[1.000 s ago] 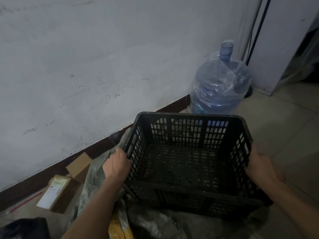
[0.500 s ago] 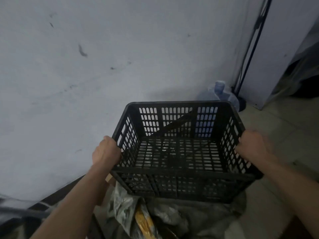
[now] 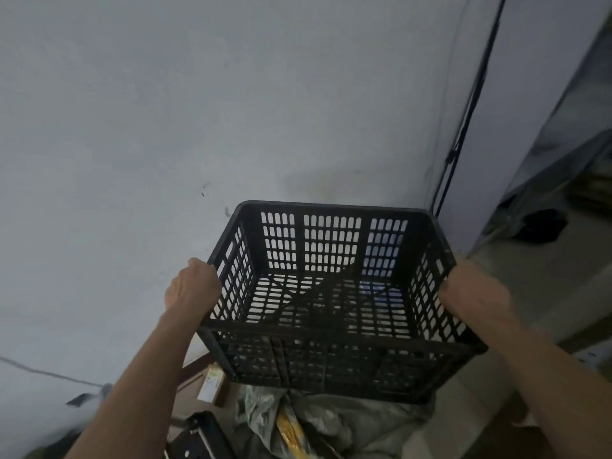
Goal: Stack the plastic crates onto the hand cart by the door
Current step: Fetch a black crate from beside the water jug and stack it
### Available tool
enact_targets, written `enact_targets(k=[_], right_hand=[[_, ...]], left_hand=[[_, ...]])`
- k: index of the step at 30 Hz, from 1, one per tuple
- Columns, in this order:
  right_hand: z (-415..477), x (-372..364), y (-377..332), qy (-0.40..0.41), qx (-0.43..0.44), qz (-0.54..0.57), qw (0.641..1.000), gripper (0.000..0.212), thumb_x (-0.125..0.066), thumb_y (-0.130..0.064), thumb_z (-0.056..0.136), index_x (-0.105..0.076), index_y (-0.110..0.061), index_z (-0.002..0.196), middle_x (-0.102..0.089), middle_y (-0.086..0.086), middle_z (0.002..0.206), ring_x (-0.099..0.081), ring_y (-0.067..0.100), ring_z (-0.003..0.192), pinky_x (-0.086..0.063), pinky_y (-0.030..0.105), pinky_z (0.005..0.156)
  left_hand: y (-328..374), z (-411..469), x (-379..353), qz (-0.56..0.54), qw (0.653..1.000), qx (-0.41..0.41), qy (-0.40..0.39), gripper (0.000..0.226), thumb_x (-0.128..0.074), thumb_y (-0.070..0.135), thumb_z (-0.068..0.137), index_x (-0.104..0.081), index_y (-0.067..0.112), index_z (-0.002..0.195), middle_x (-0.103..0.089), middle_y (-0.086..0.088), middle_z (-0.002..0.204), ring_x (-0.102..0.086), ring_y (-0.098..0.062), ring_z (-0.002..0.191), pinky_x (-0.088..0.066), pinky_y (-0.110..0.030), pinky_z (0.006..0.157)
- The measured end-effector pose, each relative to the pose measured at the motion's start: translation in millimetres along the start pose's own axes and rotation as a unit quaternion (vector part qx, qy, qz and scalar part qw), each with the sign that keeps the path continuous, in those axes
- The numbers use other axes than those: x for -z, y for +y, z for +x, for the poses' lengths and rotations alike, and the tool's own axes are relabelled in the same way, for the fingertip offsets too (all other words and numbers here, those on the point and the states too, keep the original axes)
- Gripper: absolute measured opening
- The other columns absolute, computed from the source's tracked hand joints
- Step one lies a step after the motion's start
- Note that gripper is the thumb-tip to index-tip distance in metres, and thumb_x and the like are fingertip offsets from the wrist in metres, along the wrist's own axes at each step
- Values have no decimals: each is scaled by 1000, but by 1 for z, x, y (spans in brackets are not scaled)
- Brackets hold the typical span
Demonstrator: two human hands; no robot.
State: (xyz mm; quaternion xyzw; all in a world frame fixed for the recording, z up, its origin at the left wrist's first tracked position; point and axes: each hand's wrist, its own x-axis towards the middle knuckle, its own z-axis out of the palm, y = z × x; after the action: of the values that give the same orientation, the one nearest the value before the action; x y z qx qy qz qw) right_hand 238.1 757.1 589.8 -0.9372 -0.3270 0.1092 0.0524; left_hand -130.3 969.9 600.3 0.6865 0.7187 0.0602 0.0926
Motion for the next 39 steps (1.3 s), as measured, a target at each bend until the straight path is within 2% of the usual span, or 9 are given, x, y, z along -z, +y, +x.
enact_targets(k=[4,7,13,21,24,27,29,33,39], right_hand=[[-26,78,-22,-61,-38,11,997,20,-58,-27,94,-61,-7,91,-63,10,94,-62,26,83,-52,34,71],[-49,109,-34,-7,2,1,1000,21,-59,-20,92,-53,-11,73,-59,5,82,-58,21,71,-51,31,62],[-81,141,-62,-17,46,-25,998,28,-60,-20,94,-47,-16,70,-55,1,76,-48,11,60,-32,24,45],[-89,139,-95,9,51,12,999,19,-65,-20,93,-56,-13,78,-58,3,76,-54,12,61,-34,23,46],[-83,139,-98,12,59,34,998,16,-67,-20,92,-59,-11,81,-60,4,77,-59,14,64,-41,23,49],[-72,137,-98,21,58,49,997,15,-70,-24,89,-61,-12,85,-62,5,78,-64,18,67,-58,32,63],[-67,137,-98,46,66,46,996,17,-71,-26,87,-60,-13,84,-63,5,75,-64,19,64,-60,36,65],[-62,144,-104,76,102,66,990,19,-69,-23,89,-57,-13,79,-61,5,72,-61,19,61,-52,30,55],[-71,159,-112,78,137,68,985,24,-64,-28,93,-48,-10,92,-53,4,73,-50,14,58,-35,28,49]], left_hand=[[-7,-1,78,30,999,-23,3,29,-39,31,100,-53,5,103,-64,-20,107,-61,-38,94,-44,-41,77],[-20,-11,111,55,997,-49,-7,38,-50,46,95,-57,9,95,-64,-10,89,-62,-32,79,-50,-38,72],[-50,-23,133,55,997,-48,-20,18,-48,30,93,-52,12,95,-58,-6,82,-61,-28,77,-49,-36,70],[-86,-20,145,36,999,-34,9,15,-49,25,89,-51,11,83,-57,-4,75,-58,-26,68,-46,-34,63],[-93,-21,149,23,999,-27,28,19,-50,27,88,-49,11,78,-58,-5,72,-57,-24,63,-45,-33,60],[-93,-25,155,13,998,-23,52,23,-51,29,90,-49,10,76,-58,-6,71,-57,-23,61,-44,-32,55],[-93,-30,161,7,998,-10,61,25,-52,30,90,-50,10,76,-59,-6,70,-58,-24,60,-45,-30,53],[-98,-46,174,1,997,20,81,25,-53,32,89,-52,10,76,-58,-7,70,-57,-25,60,-46,-31,55],[-113,-73,198,-9,991,61,117,29,-53,34,87,-53,9,73,-59,-9,68,-58,-28,60,-49,-33,57]])
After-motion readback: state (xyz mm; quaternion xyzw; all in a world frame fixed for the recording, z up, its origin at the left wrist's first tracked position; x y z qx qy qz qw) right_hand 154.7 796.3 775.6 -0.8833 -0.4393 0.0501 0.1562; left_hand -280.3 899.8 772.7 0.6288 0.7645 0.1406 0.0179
